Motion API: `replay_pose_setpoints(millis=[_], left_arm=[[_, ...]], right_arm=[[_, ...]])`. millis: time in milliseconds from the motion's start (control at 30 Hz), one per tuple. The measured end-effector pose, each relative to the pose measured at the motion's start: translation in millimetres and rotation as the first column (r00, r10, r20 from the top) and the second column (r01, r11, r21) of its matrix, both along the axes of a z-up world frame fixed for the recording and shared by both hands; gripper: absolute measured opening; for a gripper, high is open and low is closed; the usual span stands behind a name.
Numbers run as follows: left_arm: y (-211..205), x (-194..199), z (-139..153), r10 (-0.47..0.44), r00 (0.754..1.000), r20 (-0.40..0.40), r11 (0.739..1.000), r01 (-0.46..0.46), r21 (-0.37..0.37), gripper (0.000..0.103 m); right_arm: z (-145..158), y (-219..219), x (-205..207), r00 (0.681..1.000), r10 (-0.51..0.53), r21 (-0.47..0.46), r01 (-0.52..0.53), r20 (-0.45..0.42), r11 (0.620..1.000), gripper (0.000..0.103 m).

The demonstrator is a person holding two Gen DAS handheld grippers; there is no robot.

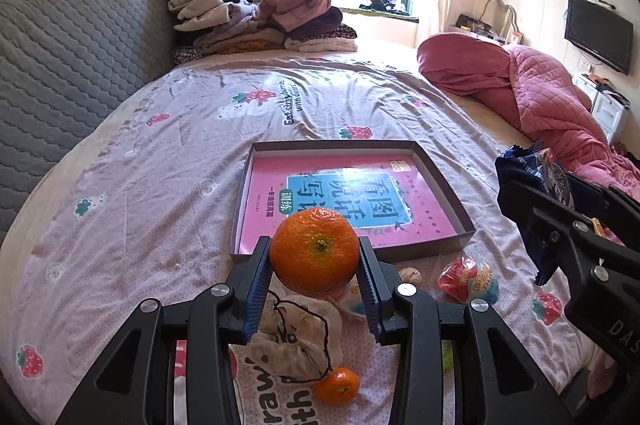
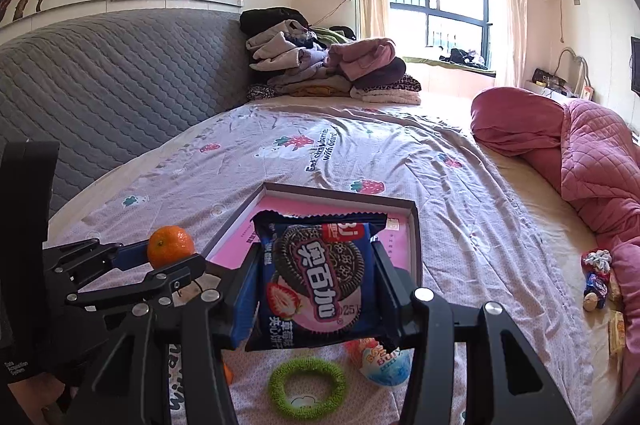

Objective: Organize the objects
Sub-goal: 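Carry the orange and the Oreo pack with both grippers over the book box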

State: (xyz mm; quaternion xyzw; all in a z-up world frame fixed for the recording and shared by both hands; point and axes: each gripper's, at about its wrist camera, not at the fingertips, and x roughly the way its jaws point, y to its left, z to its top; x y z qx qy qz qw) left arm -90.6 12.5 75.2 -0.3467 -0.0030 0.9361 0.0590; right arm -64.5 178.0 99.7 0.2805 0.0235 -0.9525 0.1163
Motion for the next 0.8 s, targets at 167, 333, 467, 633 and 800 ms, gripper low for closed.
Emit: replay_pose_setpoints(millis=[167, 333, 467, 633, 800], left_arm=[[-6, -18, 1, 0.013, 1.0, 0.0, 1.0, -0.013, -0.007, 0.042], [-9, -39, 1, 0.029, 1.0, -0.008, 1.0, -0.029, -0.011, 0.042], [-11, -59, 1, 0.033, 0.999, -0.009, 0.999, -0.033, -0.013, 0.042], [-13, -81, -5, 0.044, 0.999, 0.004, 0.999, -0.044, -0.016, 0.042], [-11, -98, -12, 0.044, 0.999, 0.012, 0.999, -0.044, -0.019, 0.042]], right_arm=[[4, 2, -20, 1.0, -0.021, 0.006, 0.021, -0.005, 1.0, 0.051], [6, 4, -40, 1.0, -0.03, -0.007, 0.03, 0.003, 1.0, 0.051], [6, 2, -51, 0.999, -0.033, 0.012, 0.033, -0.005, 0.999, 0.051], [3, 3, -67, 0.999, -0.048, 0.014, 0.048, 0.0, 0.999, 0.051], [-5, 5, -83, 0.998, -0.062, 0.011, 0.061, 0.03, 0.998, 0.051]])
